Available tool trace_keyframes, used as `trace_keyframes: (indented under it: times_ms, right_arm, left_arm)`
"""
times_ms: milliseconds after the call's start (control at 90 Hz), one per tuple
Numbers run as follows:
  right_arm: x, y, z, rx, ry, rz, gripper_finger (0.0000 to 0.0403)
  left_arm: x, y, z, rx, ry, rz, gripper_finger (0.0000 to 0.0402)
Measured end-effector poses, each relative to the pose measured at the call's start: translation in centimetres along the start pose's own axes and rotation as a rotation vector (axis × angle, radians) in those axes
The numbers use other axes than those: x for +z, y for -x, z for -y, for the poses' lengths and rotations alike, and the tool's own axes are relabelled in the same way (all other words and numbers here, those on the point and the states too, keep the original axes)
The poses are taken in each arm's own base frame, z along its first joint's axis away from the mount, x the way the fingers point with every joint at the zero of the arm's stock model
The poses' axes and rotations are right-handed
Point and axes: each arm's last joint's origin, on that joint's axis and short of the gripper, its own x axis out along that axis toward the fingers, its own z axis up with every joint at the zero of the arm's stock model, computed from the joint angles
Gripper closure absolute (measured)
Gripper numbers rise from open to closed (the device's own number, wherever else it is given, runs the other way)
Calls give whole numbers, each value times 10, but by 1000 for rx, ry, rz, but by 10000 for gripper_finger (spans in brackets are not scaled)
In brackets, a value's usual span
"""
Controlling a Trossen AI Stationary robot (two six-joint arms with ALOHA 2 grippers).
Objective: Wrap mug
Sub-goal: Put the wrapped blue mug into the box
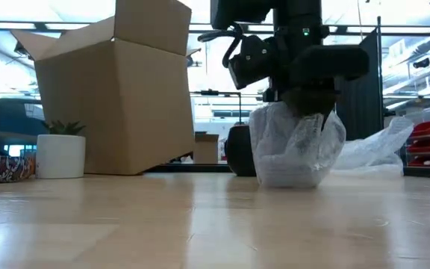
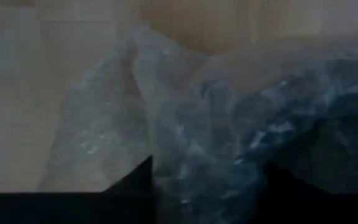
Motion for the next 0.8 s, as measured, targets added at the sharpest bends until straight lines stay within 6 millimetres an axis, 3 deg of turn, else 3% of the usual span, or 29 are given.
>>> trace_keyframes:
  times_ms: [89,233,356,533,800]
  right_arm:
    - [-1,1,-1,15,1,-7,385]
    - [-2,2,-4,24,-3,-11,389]
    - [-3,6,-9,27,7,-16,397]
    - [2,25,-20,20,13,43,399]
    - [10,66,-32,-21,47,147,400]
  left_arm:
    - [-1,2,-3,57,-17,-6,273]
    - [9,8,-21,71,91,11,273]
    - [33,18,-52,99,197,34,273]
    - [65,30,-94,195,162,27,273]
    - [90,44,-157,405,226,11,273]
